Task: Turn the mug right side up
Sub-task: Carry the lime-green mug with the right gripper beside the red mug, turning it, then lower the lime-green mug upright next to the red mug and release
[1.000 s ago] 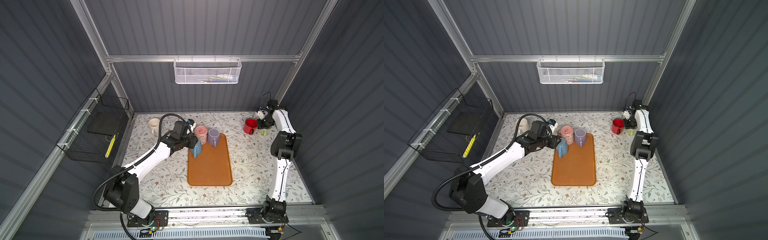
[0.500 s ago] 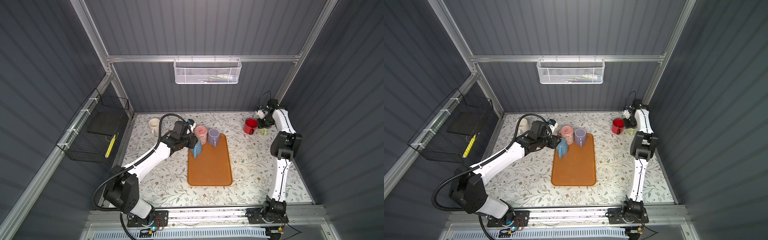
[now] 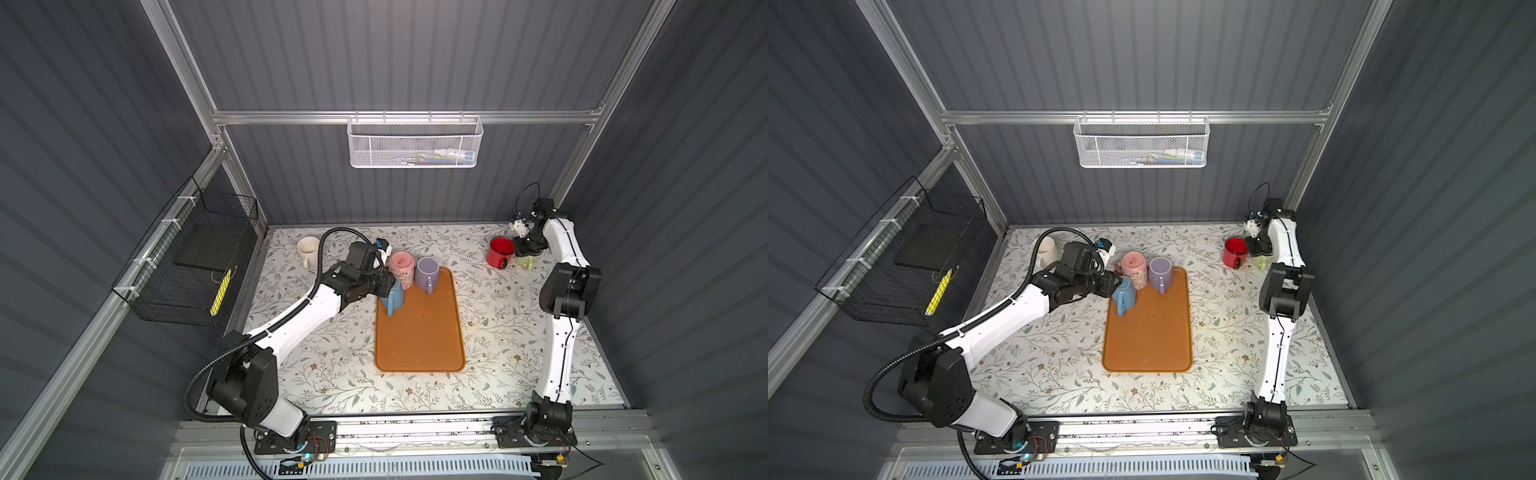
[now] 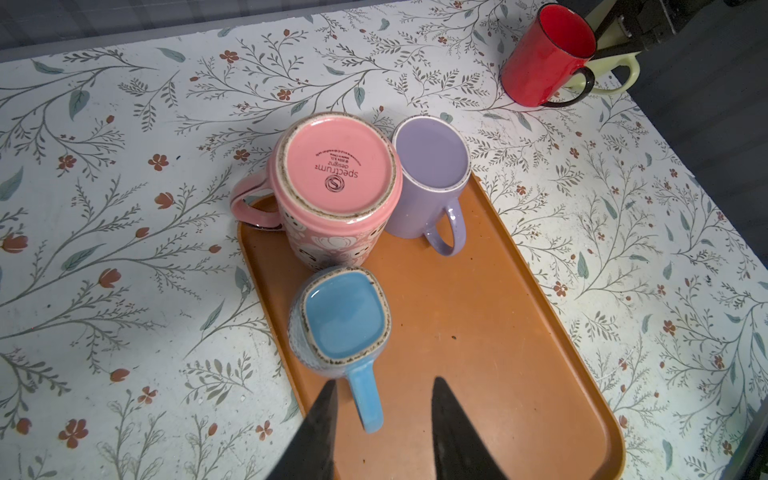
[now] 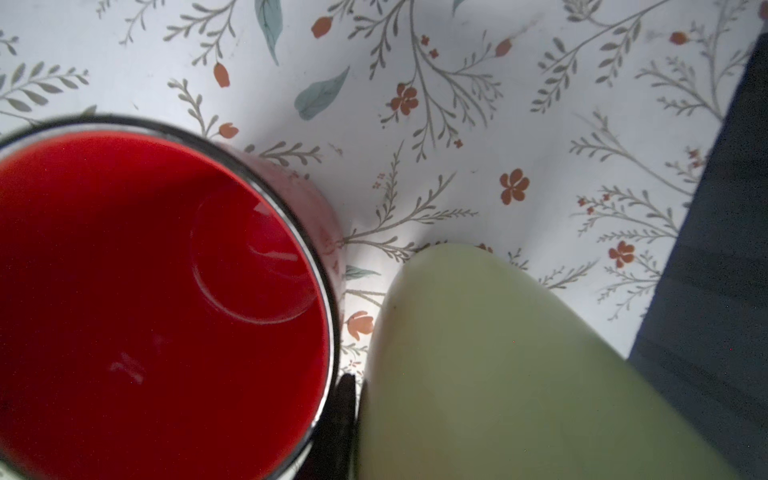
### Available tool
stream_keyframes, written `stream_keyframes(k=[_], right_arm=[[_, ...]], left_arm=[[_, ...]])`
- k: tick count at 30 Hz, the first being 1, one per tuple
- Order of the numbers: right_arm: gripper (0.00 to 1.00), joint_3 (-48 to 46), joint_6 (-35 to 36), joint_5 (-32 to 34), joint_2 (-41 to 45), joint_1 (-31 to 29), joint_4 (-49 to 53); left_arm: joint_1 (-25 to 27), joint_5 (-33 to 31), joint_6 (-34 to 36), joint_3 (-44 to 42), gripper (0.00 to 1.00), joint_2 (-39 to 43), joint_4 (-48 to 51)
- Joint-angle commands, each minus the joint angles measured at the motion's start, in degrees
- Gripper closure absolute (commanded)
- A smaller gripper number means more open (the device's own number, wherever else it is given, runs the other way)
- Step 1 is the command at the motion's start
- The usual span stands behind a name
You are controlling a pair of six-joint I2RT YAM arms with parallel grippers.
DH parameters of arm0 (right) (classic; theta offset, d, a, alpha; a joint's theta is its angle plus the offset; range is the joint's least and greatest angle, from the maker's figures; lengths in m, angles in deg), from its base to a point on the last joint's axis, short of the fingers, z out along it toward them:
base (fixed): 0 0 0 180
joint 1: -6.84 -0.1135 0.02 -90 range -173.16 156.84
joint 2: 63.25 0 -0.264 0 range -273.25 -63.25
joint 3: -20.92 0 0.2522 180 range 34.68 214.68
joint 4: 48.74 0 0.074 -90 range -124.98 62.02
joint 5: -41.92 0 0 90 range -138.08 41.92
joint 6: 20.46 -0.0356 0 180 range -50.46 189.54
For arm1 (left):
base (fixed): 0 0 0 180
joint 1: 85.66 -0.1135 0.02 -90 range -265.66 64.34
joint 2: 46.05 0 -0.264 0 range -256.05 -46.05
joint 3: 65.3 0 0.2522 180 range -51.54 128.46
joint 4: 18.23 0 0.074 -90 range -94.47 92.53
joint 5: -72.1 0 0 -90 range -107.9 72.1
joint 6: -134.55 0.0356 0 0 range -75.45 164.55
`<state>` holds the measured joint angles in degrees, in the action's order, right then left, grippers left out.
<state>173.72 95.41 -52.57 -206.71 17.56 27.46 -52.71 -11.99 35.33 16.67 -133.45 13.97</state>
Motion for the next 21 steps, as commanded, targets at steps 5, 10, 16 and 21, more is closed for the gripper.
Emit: stream_keyframes(k=[5,10,16,21], right_arm=[[0.76,1.76,0.16,0.17,-1.06,-0.75,0.07],[0.74,1.93,-0.06,0.45,-0.95,-0.79,0.15],[0.69,1.93,-0.51,1.63,0.67,-0.79,-0.26],[0.64,1.51,-1.12,2.3,3.07,-0.79,-0.89]], left_arm=[[0.01,-0.73,0.2,1.17,0.62,0.37,0.9],[0.01,-0.73,0.25,1.04,0.62,0.55,0.97],[0.01,-0.99,0.12,0.44,0.62,1.2,1.07],[0.01,-1.52,-0.36,-0.6,0.62,2.72,0.9]])
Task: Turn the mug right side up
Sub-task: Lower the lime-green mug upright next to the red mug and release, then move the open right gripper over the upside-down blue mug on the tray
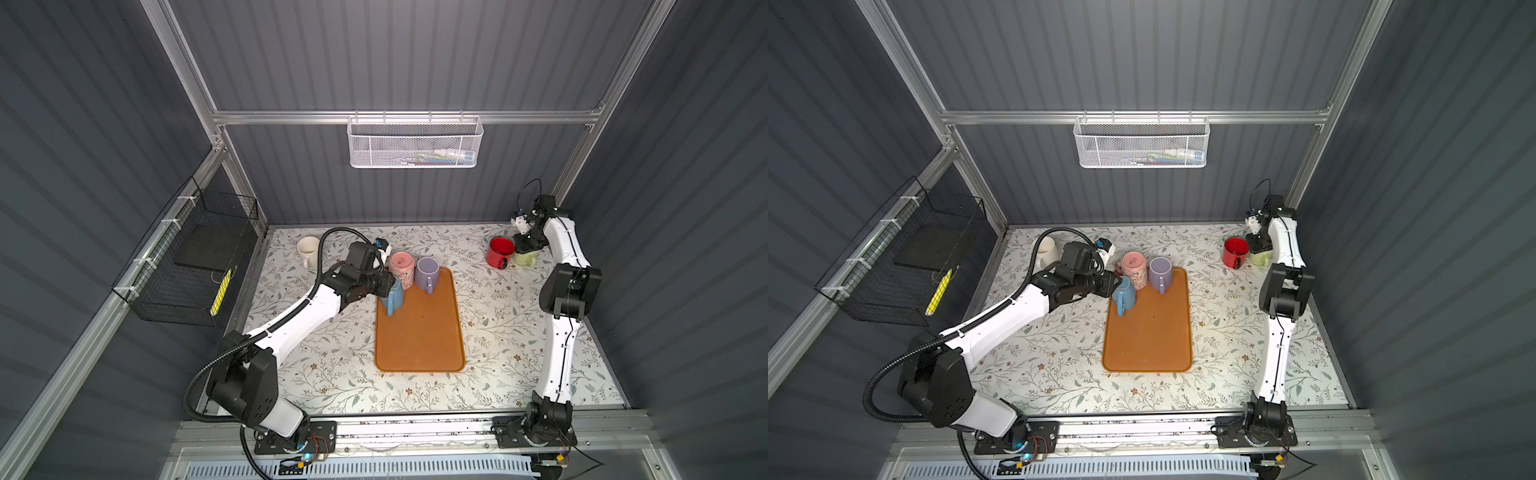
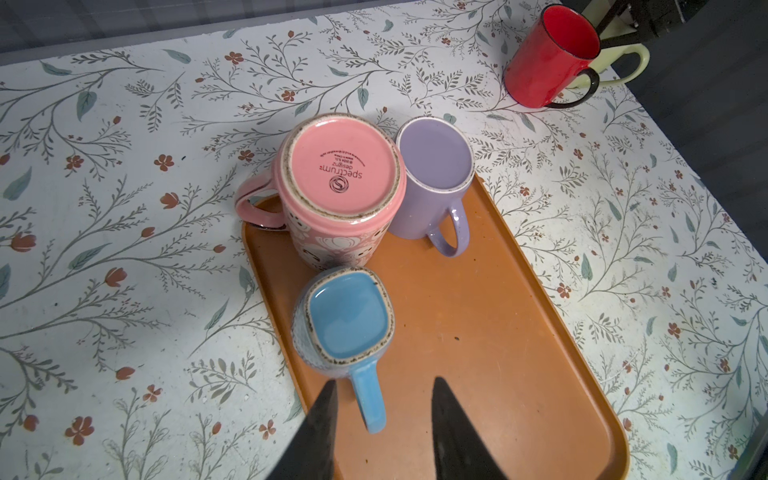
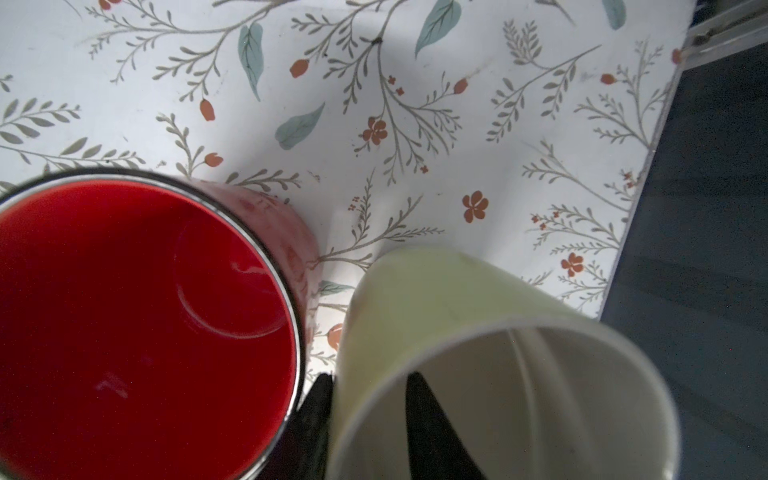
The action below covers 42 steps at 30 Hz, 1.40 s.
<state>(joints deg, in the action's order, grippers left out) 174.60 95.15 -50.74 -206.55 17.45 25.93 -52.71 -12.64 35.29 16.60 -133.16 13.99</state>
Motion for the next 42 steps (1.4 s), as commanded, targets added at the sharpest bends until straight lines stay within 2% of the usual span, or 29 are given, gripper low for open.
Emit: stream_keyframes(k=[1,13,18,20,23,29,35,37,42], right_arm=[[0.63,0.62,-0.91,0.36,3.35,-0.68,0.56],[0.57,0.5,-1.95,0.24,7.12,-1.25,0.53],[0.52,-1.39,-5.05,1.32,12.78,-2.31,-1.02],[0.5,-3.21,-7.34,2.45,16.06,-3.4,-2.06],[0.48,-10.19,-11.72,3.14,23.11,-5.97,-5.6],[0.46,-36.54,-19.99,7.86,40.98,-14.82,-22.08],[0.44,-44.36,-27.87,8.69,48.22,-21.15,-21.14],[0.43,-50.07,-29.33,11.13,51.45,-24.08,-23.0],[0.4,-60.91,-36.11,9.53,58.3,-29.67,-27.09]], left_arm=[[0.01,-0.86,-0.47,-0.59,0.62,2.78,1.03],[0.01,-1.89,-1.62,-1.67,0.61,5.94,1.75],[-0.25,-3.79,-2.19,-2.94,0.6,8.54,2.09],[-0.8,-4.53,-3.29,-4.64,0.56,10.16,1.48],[-2.05,-4.64,-5.16,-7.4,0.5,12.8,0.64],[-4.46,-4.7,-6.73,-12.54,0.47,17.71,0.18],[-6.2,-5.43,-6.7,-16.16,0.44,22.36,1.09],[-6.49,-5.68,-6.76,-17.47,0.43,23.72,1.14],[-7.18,-7.15,-6.75,-19.33,0.37,25.67,1.73]])
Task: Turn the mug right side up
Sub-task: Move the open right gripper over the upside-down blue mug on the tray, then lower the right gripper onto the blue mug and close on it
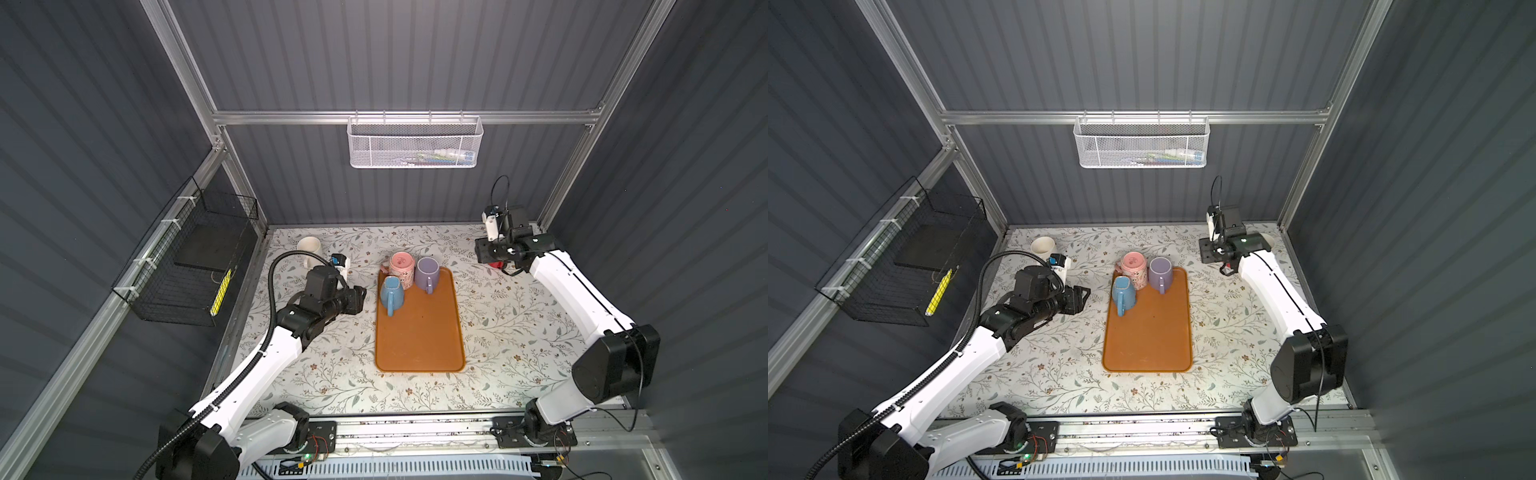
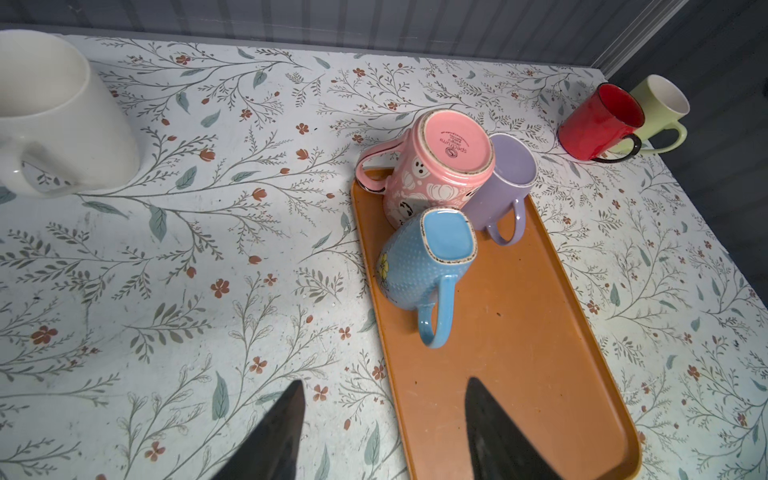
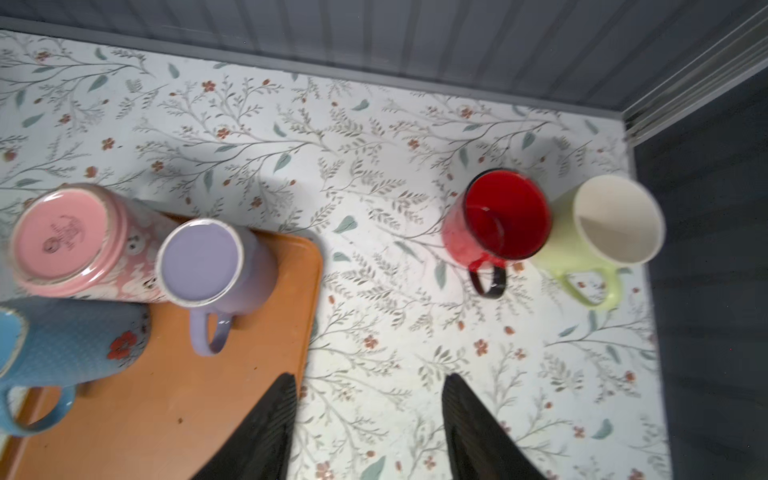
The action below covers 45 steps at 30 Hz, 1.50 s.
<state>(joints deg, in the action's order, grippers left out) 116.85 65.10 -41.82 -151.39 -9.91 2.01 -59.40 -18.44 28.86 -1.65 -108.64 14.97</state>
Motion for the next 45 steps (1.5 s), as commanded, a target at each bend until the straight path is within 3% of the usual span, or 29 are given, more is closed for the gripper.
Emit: stream_keyframes(k=[1,9,13,19,32,45], right_arm=[[0.39,-4.77,-7.01,0.22,4.21,-3.66,-3.82],[0.38,-10.1,-17.34,3.3,4.63,-15.6,-5.83],[0.38,-7.29,-18.55,5.41,-0.35,-23.51,-4.25],[0.37,0.32,-23.48,3.38,-8.82,-28.98,1.2],[0.37,7.65,-32.27,-1.38,-19.08,-32.9,3.22],[0.36,14.65,-36.61,0.49,-26.74,-33.74,6.94]], left_arm=[[-0.51,-2.0,-0.33,-1.36,0.36,1.3,0.77],[-0.69,-3.98,-0.94,-2.9,0.34,0.57,-0.05],[-0.77,-4.86,-0.74,-4.12,0.34,0.76,-0.51],[-1.55,-4.97,-2.03,-6.97,0.34,1.15,-1.82],[-2.09,-0.63,-5.41,-12.98,0.34,3.32,-5.58],[-2.09,1.94,-6.73,-15.08,0.35,5.1,-5.64]])
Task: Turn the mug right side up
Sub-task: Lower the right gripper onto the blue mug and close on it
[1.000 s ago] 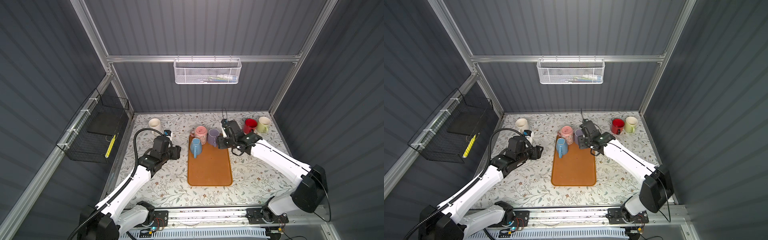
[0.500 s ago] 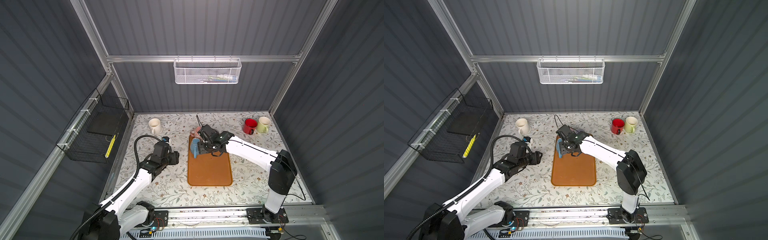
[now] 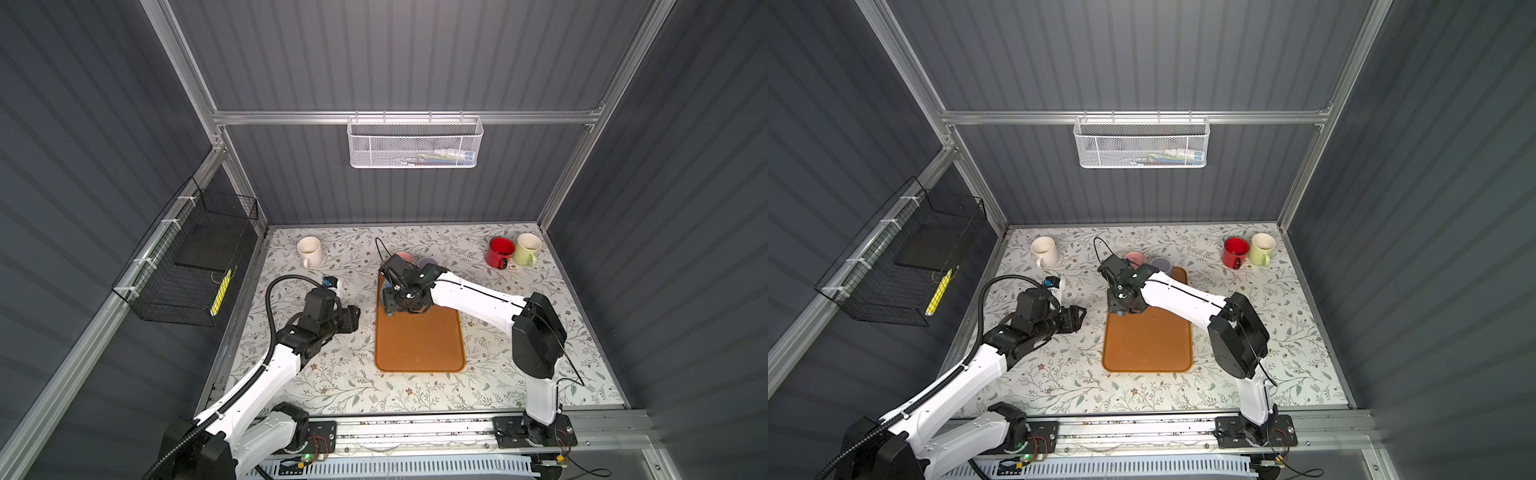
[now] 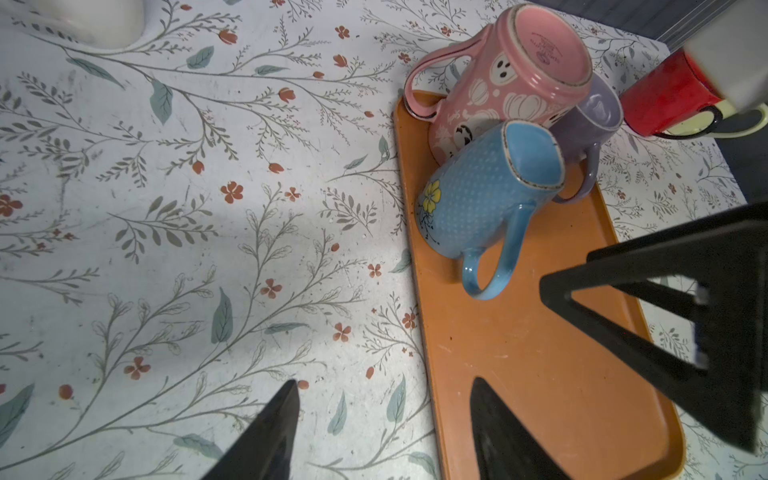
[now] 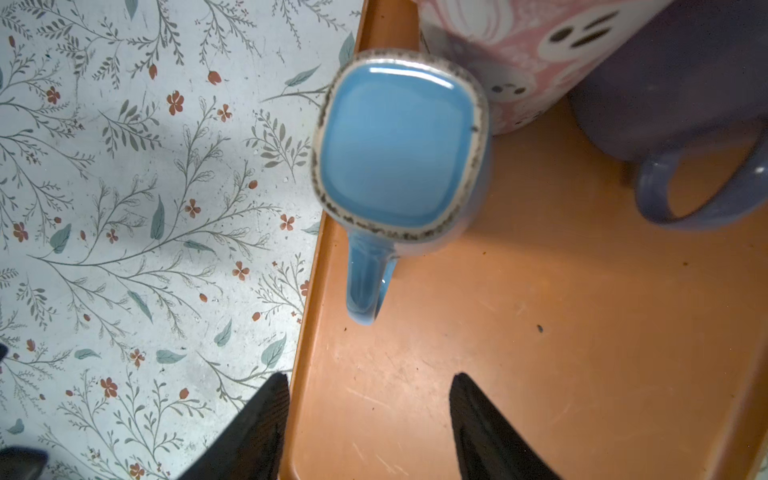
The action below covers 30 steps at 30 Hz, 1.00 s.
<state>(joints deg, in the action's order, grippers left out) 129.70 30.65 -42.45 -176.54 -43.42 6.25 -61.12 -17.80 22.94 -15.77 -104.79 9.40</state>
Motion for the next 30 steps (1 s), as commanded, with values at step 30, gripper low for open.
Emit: stream_keyframes(k=[30], right_arm=[[0.32,7.88,-9.5,2.36,-10.57,-0.26,4.54]], left_arm=[[-0.36,1.41,-0.63,-0.26,0.35,2.85,2.32]])
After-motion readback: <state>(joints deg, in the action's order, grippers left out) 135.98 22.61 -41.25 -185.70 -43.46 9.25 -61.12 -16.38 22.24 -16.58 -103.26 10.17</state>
